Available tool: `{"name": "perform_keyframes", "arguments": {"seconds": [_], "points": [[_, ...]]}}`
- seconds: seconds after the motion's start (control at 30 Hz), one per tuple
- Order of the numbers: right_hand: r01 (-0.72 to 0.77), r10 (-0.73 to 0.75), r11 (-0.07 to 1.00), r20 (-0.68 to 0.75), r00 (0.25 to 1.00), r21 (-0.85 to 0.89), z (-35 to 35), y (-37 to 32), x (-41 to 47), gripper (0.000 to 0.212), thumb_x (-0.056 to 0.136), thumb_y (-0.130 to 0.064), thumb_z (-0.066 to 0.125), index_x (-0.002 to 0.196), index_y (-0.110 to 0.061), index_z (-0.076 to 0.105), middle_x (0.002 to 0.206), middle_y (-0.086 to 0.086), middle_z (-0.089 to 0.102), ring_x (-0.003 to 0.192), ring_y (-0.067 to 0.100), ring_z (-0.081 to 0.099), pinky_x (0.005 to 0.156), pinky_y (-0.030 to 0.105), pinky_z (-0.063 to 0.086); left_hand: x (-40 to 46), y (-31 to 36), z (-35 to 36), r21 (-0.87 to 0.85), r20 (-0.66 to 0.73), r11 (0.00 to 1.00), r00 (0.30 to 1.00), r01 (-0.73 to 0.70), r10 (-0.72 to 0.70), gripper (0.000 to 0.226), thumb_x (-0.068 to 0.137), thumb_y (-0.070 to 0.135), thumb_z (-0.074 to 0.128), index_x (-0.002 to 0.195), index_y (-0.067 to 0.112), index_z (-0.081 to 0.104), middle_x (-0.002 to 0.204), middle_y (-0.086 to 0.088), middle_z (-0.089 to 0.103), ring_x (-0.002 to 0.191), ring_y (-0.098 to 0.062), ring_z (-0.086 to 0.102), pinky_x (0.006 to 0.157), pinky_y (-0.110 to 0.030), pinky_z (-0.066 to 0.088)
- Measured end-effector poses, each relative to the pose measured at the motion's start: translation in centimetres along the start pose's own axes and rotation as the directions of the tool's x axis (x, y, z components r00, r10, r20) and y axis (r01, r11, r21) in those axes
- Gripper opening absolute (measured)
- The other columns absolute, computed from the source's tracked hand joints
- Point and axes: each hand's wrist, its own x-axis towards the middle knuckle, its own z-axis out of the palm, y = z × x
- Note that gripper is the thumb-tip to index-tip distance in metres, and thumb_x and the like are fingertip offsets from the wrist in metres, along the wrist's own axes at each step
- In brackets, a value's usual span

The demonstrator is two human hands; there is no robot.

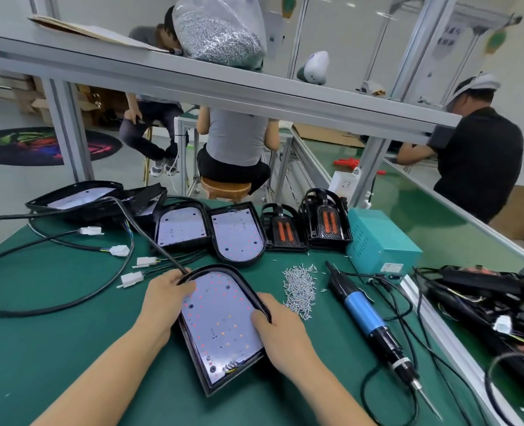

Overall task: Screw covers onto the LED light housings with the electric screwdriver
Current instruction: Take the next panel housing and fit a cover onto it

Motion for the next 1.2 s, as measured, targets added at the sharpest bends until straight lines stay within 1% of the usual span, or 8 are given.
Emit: {"name": "perform_keyframes", "arguments": {"seconds": [0.2, 0.33, 0.5, 0.67, 0.77, 0.87, 1.0, 1.2], "points": [[0.015, -0.015, 0.999, 0.008, 1.0, 0.03, -0.2, 0.1, -0.3, 0.029, 0.097, -0.02, 0.042, 0.12, -0.028, 0.058, 0.102, -0.001, 0.068, 0.095, 0.025, 0.06, 0.088, 0.035, 0.049, -0.4, -0.1, 0.0, -0.075, 0.101, 0.992, 0.99, 0.102, -0.094, 0.021, 0.085, -0.003, 0.062, 0.104, 0.006, 0.063, 0.095, -0.014, 0.069, 0.084, -0.034, 0.064, 0.078, -0.042, 0.051], [0.007, -0.008, 1.0, 0.037, 0.999, 0.021, -0.7, 0.1, -0.2, 0.027, 0.098, -0.026, 0.041, 0.119, -0.028, 0.058, 0.103, -0.003, 0.067, 0.096, 0.022, 0.059, 0.088, 0.033, 0.048, -0.7, -0.4, 0.4, -0.133, 0.051, 0.984, 0.993, 0.116, -0.111, 0.029, 0.084, -0.007, 0.062, 0.11, 0.004, 0.061, 0.1, -0.017, 0.068, 0.086, -0.035, 0.064, 0.081, -0.046, 0.051], [0.056, -0.055, 0.998, -0.041, 0.998, 0.019, -2.3, -0.5, 1.0, 0.022, 0.101, -0.037, 0.042, 0.091, -0.022, 0.056, 0.083, -0.006, 0.058, 0.08, 0.017, 0.05, 0.08, 0.034, 0.041, -1.4, -0.2, 0.8, -0.204, -0.023, 0.978, 0.998, 0.052, -0.058, 0.026, 0.083, -0.012, 0.058, 0.1, 0.007, 0.064, 0.088, -0.01, 0.067, 0.078, -0.028, 0.061, 0.076, -0.037, 0.049], [-0.045, 0.026, 0.997, -0.288, 0.957, -0.058, -6.4, 0.0, 6.7, 0.036, 0.099, -0.03, 0.051, 0.132, -0.015, 0.054, 0.121, 0.005, 0.056, 0.105, 0.02, 0.053, 0.089, 0.031, 0.039, -1.7, -0.4, 0.7, -0.223, -0.046, 0.975, 0.999, 0.011, -0.022, 0.025, 0.083, -0.012, 0.057, 0.095, 0.008, 0.064, 0.091, -0.012, 0.067, 0.08, -0.028, 0.061, 0.079, -0.037, 0.049], [-0.107, 0.039, 0.975, -0.327, 0.944, -0.193, -7.7, 0.8, 9.8, 0.039, 0.099, -0.026, 0.053, 0.136, -0.012, 0.052, 0.134, 0.01, 0.052, 0.111, 0.024, 0.055, 0.091, 0.032, 0.042, -1.6, -0.6, 0.7, -0.255, -0.082, 0.967, 0.997, -0.007, -0.014, 0.028, 0.083, -0.011, 0.058, 0.105, 0.004, 0.064, 0.097, -0.013, 0.068, 0.086, -0.03, 0.061, 0.087, -0.044, 0.05], [-0.081, -0.045, 0.911, -0.292, 0.955, -0.405, -7.4, 1.4, 11.8, 0.033, 0.1, -0.019, 0.052, 0.131, -0.012, 0.059, 0.134, 0.011, 0.052, 0.118, 0.028, 0.052, 0.094, 0.038, 0.047, -1.5, -1.0, 0.4, -0.254, -0.089, 0.967, 0.996, -0.01, -0.013, 0.026, 0.083, -0.009, 0.059, 0.104, 0.006, 0.065, 0.098, -0.012, 0.069, 0.089, -0.031, 0.062, 0.091, -0.048, 0.049], [0.022, -0.175, 0.661, -0.126, 0.977, -0.75, -6.0, 2.1, 13.7, 0.036, 0.1, -0.015, 0.049, 0.136, -0.017, 0.055, 0.135, 0.008, 0.051, 0.123, 0.028, 0.045, 0.096, 0.037, 0.042, -1.4, -1.2, 0.2, -0.25, -0.074, 0.968, 0.997, -0.011, -0.008, 0.025, 0.084, -0.008, 0.06, 0.099, 0.01, 0.066, 0.099, -0.012, 0.07, 0.091, -0.032, 0.064, 0.091, -0.047, 0.05], [0.027, -0.211, 0.501, -0.093, 0.973, -0.865, -4.7, 2.4, 15.5, 0.04, 0.091, -0.001, 0.053, 0.129, -0.014, 0.051, 0.127, 0.009, 0.051, 0.116, 0.028, 0.049, 0.088, 0.035, 0.04, -1.3, -1.0, 0.4, -0.239, -0.064, 0.971, 0.998, -0.012, -0.004, 0.028, 0.083, -0.01, 0.059, 0.1, 0.011, 0.066, 0.101, -0.012, 0.07, 0.099, -0.036, 0.063, 0.092, -0.049, 0.05]]}}
